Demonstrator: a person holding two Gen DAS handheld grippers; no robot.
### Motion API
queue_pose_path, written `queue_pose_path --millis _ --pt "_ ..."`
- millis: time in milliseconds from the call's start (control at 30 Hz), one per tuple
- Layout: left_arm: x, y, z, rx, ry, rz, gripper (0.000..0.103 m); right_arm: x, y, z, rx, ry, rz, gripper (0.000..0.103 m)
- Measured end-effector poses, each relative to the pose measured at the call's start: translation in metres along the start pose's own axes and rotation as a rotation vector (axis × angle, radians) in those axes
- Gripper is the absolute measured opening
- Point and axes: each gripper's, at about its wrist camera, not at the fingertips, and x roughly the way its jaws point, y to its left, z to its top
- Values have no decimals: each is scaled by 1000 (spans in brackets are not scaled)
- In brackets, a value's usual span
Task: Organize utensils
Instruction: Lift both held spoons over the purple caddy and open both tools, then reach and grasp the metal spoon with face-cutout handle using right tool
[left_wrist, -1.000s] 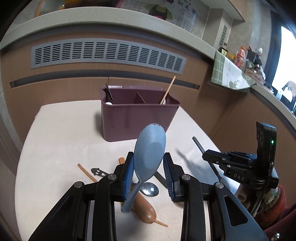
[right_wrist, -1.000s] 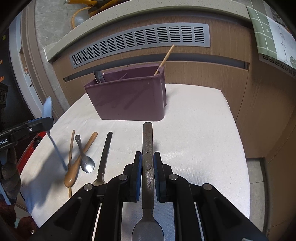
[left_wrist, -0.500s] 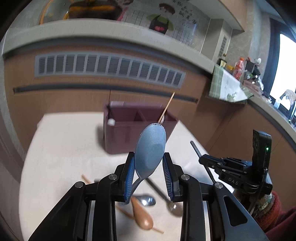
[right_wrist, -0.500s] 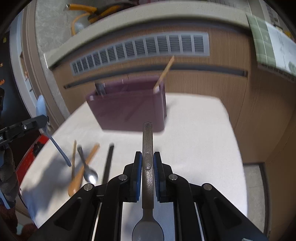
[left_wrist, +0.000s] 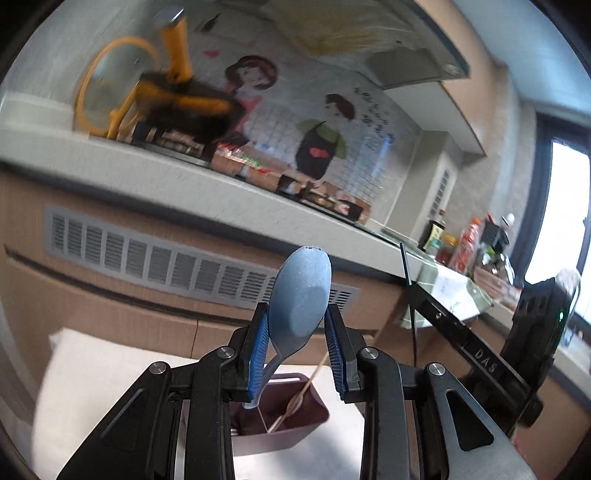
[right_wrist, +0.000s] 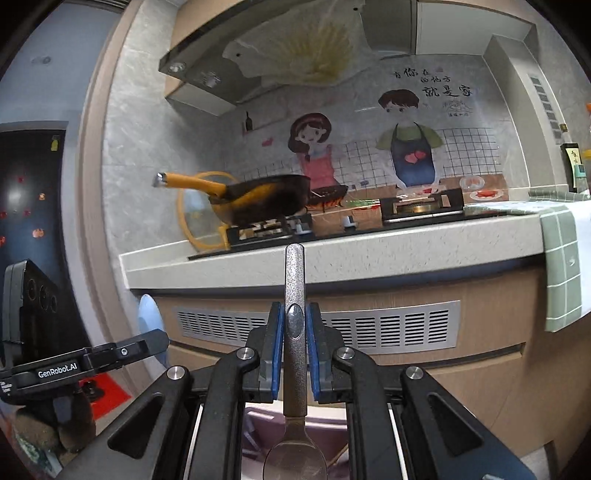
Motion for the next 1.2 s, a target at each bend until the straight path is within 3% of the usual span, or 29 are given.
queue_pose_path --millis 167,300,667,800,1067,1200 --pt "31 25 -17 -62 13 -32 31 37 -3 -28 -4 -20 -34 11" --pt "50 35 -29 -68 41 -18 31 71 -12 -44 45 26 -60 11" --pt "69 59 -53 -130 93 -9 32 97 -36 -82 97 47 -126 14" --pt "69 62 -65 -145 113 -7 45 92 -42 -86 123 121 -88 17" --pt "28 61 -73 -141 107 56 48 26 -36 -92 113 146 -89 22" --pt "-6 59 -87 -95 104 141 49 -2 -26 -113 82 258 -71 22"
